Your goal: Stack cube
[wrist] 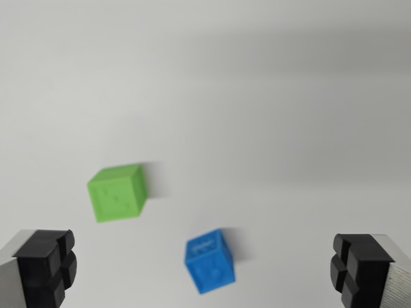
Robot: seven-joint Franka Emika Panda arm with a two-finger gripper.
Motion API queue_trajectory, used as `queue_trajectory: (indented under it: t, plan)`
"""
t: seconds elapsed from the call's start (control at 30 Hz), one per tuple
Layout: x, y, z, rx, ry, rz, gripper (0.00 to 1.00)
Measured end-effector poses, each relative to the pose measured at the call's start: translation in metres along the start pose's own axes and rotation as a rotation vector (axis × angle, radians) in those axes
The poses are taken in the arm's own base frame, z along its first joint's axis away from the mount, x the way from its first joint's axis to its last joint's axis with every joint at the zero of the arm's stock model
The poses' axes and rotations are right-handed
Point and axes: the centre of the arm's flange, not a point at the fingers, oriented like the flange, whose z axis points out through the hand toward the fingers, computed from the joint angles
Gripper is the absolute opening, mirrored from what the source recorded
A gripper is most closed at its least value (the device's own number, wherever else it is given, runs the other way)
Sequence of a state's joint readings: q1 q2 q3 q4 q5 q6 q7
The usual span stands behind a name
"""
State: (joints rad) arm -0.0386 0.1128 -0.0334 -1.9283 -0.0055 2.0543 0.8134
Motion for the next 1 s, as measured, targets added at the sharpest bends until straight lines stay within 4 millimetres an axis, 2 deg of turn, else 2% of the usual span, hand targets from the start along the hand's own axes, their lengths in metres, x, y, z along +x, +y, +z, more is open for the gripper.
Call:
queue_trajectory:
  t: [0.5, 1.0]
  plan:
    - [0.000, 0.000, 0.001, -0.001, -0.001, 0.000, 1.00]
    - [-0.007, 0.007, 0.013, -0.003, -0.004, -0.019, 1.00]
